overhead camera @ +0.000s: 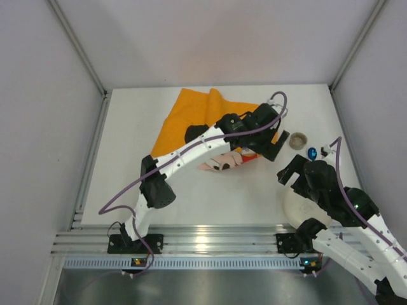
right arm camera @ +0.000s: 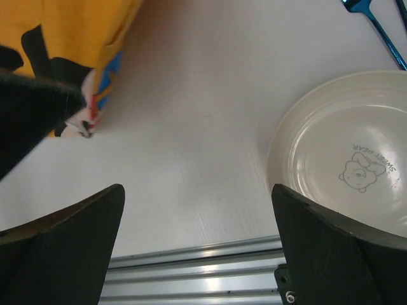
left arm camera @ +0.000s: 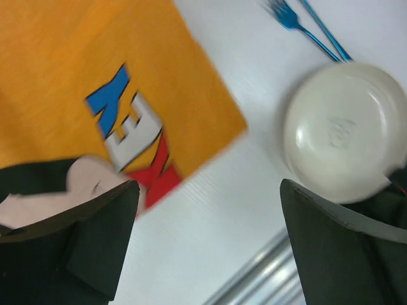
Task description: Set the dinner table for one person
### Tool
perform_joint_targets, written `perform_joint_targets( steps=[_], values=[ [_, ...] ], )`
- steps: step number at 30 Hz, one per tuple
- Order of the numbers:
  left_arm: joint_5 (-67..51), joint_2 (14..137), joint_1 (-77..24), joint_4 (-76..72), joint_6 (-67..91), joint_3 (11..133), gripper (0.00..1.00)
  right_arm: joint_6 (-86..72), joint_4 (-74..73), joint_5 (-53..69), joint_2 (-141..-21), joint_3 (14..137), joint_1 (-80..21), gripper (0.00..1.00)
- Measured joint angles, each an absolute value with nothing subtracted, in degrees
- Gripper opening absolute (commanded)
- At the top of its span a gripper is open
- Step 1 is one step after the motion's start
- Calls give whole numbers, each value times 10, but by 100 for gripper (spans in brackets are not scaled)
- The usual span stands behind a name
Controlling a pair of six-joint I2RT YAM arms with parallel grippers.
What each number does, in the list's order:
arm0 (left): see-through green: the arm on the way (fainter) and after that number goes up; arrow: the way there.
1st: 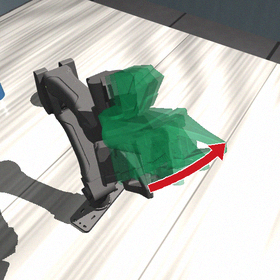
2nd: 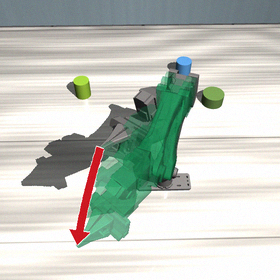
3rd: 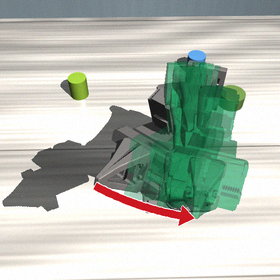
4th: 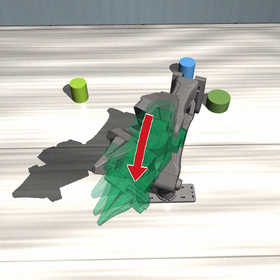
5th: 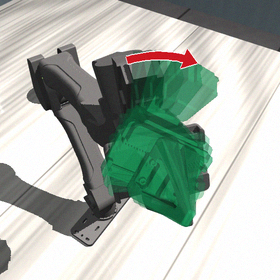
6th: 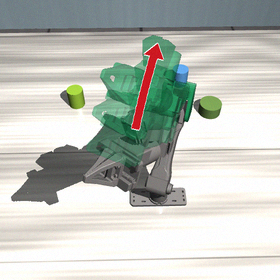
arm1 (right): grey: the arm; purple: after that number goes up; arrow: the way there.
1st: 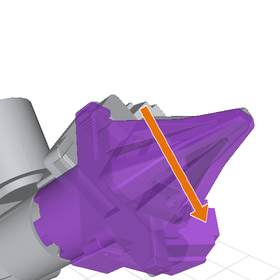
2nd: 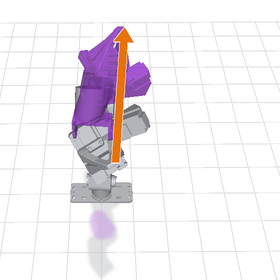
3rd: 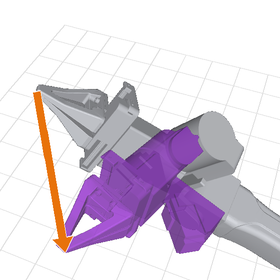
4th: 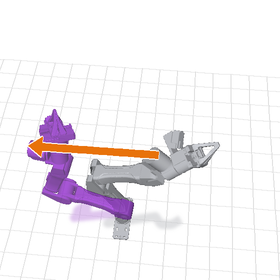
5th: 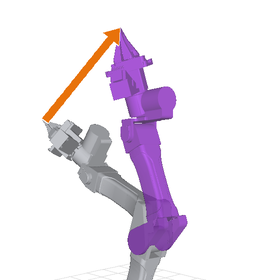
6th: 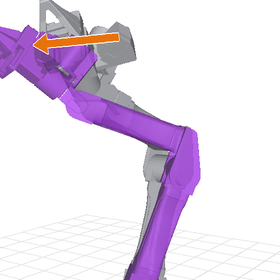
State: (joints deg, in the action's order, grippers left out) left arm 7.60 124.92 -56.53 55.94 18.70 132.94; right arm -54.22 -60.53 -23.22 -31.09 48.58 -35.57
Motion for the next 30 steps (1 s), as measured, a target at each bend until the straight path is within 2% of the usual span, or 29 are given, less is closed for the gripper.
perform_joint_targets(
  steps=[3,9,15,18,24,30],
  values=[
    [48,1189,-603,560,196,1285,99,-543,-611,-234,-326,489,-356,100],
    [128,1166,-523,571,220,1231,99,-552,-612,-225,-334,489,-356,100],
    [148,1126,-406,551,236,1011,99,-558,-617,-205,-319,487,-356,100],
    [139,1120,-362,535,237,939,98,-561,-625,-206,-313,487,-356,100],
    [73,1117,-335,464,249,845,99,-560,-660,-298,-314,512,-356,100],
    [37,1086,-330,389,265,730,98,-528,-670,-417,-368,622,-356,100]
  ],
)
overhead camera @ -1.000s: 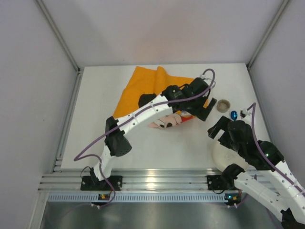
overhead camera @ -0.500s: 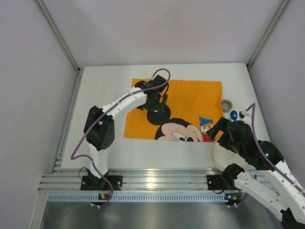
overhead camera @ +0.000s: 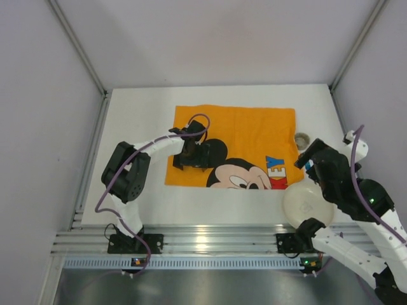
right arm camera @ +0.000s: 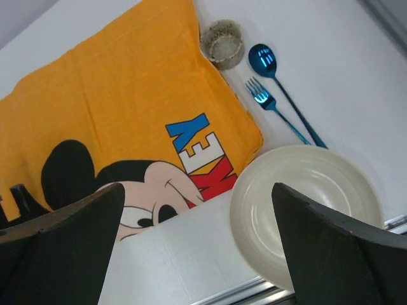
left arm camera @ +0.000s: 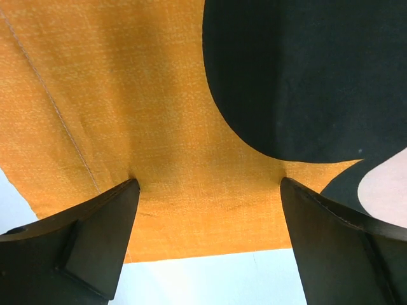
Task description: Set the dinner table for one person
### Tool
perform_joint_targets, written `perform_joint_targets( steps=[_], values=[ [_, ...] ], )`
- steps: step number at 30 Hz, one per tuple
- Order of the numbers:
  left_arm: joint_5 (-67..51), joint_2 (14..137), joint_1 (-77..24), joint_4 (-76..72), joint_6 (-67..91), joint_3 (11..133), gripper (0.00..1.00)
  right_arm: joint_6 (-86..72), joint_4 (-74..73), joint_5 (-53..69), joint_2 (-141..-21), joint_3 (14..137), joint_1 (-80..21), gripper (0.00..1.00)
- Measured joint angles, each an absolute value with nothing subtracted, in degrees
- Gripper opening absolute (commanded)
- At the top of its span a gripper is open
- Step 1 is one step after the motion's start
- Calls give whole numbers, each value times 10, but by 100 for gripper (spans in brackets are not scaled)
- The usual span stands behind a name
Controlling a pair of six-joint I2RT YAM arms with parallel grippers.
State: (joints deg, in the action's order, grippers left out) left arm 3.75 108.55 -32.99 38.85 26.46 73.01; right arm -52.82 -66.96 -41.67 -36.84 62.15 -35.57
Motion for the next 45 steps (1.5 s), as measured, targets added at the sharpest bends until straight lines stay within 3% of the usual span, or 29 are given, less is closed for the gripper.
perform_joint_targets(
  steps=[6,12,23,29,33,38,39,45],
  values=[
    [28,1038,-318,330,275,666,98,-429,-665,-425,-502,675,-324,100],
    [29,981,-297,316,276,597,99,-322,-625,-257,-678,697,-133,100],
    [53,946,-289,416,304,580,99,-251,-535,-50,-810,722,62,99],
    [56,901,-289,500,313,714,99,-238,-500,-21,-902,777,138,88],
    [57,852,-289,515,319,785,98,-235,-491,-6,-956,787,147,73],
    [57,795,-289,544,331,773,99,-230,-487,1,-1025,798,147,58],
    [57,786,-289,548,333,762,99,-229,-486,1,-1037,802,147,49],
    [71,755,-289,579,347,706,99,-225,-478,1,-1086,843,147,46]
  ],
)
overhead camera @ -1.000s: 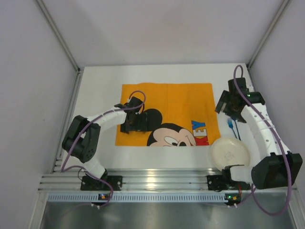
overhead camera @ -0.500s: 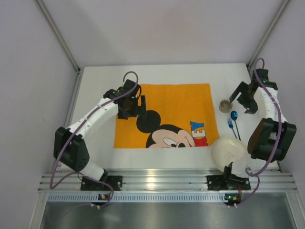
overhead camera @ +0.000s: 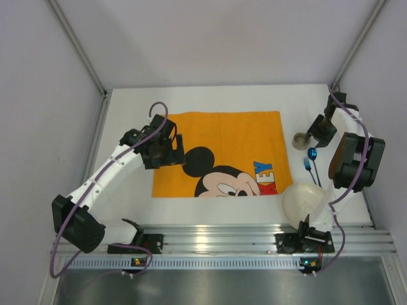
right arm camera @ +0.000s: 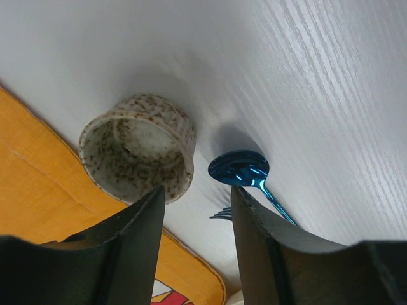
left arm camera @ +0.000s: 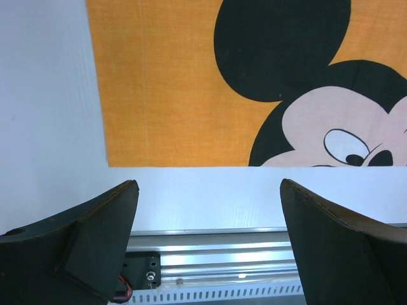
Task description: Set the dinner table for one person
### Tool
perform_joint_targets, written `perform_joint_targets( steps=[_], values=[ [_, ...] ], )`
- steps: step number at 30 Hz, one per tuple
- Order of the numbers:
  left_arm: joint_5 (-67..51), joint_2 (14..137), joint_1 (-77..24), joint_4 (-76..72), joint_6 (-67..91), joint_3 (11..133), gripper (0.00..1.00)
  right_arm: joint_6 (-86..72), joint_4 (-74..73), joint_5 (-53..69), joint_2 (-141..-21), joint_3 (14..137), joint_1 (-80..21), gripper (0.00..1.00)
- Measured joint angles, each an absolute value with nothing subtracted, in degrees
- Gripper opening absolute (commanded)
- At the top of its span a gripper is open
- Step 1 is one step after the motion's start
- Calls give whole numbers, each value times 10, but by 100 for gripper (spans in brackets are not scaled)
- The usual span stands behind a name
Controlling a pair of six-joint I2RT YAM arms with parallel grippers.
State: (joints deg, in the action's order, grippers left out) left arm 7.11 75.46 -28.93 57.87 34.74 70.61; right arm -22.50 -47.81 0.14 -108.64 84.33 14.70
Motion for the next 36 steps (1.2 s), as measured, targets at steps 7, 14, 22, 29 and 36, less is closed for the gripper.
perform_joint_targets(
  steps=[7,14,22,29,36],
  values=[
    [92,742,-289,588,357,700,98,-225,-464,1,-1118,873,147,41],
    [102,740,-289,588,359,700,99,-230,-457,-2,-1153,882,143,25],
    [101,740,-289,588,363,698,98,-235,-449,-6,-1161,895,132,0],
    [100,740,-289,588,367,683,99,-231,-463,-17,-1160,922,112,0],
    [100,740,-289,587,370,683,98,-232,-489,-22,-1138,967,63,0]
  ],
)
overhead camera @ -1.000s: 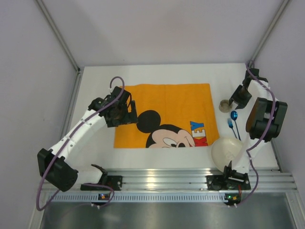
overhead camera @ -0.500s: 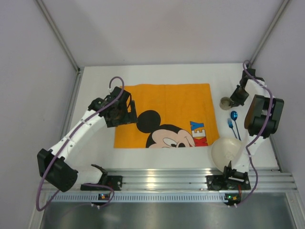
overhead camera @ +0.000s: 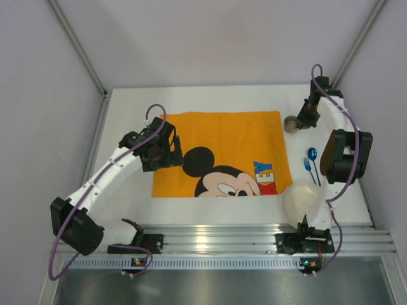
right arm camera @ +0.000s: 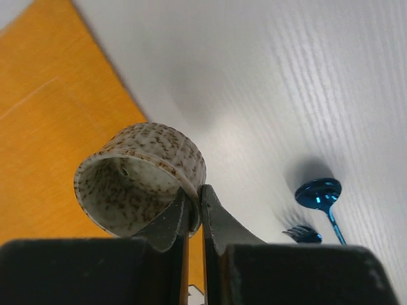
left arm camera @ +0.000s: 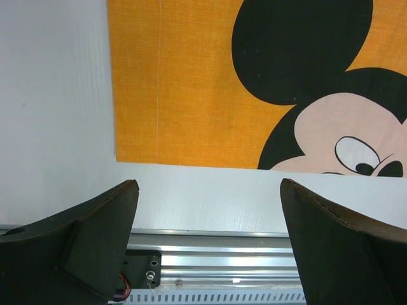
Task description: Set the dinner table for one person
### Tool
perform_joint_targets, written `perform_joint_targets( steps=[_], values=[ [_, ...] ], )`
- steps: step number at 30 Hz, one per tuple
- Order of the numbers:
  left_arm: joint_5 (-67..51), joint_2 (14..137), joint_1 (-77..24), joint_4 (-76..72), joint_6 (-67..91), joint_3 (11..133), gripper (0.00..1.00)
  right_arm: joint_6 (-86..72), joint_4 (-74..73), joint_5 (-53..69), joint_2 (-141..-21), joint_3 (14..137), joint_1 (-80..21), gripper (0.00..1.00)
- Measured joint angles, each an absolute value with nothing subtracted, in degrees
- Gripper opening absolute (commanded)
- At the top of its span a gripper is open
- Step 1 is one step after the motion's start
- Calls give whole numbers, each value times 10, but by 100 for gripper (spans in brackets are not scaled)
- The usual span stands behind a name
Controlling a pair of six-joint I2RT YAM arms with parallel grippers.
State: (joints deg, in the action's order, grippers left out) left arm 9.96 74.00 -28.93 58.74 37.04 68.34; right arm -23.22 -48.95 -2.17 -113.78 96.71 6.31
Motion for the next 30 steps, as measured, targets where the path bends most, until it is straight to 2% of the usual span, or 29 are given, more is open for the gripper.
perform_joint_targets(
  steps=[10,22,24,25,28,30],
  values=[
    [102,731,-289,601,385,684,98,-258,-501,-11,-1148,1037,-45,0],
    [112,601,-290,647,428,662,99,-280,-505,-6,-1322,1150,-58,0],
    [113,594,-290,655,434,658,98,-283,-508,-4,-1325,1155,-58,11],
    [114,591,-290,659,437,657,99,-284,-507,-4,-1325,1155,-58,41],
    [115,578,-290,669,443,651,99,-285,-505,-8,-1325,1153,-58,77],
    [115,566,-290,673,447,644,99,-279,-504,-13,-1316,1139,-58,77]
  ],
)
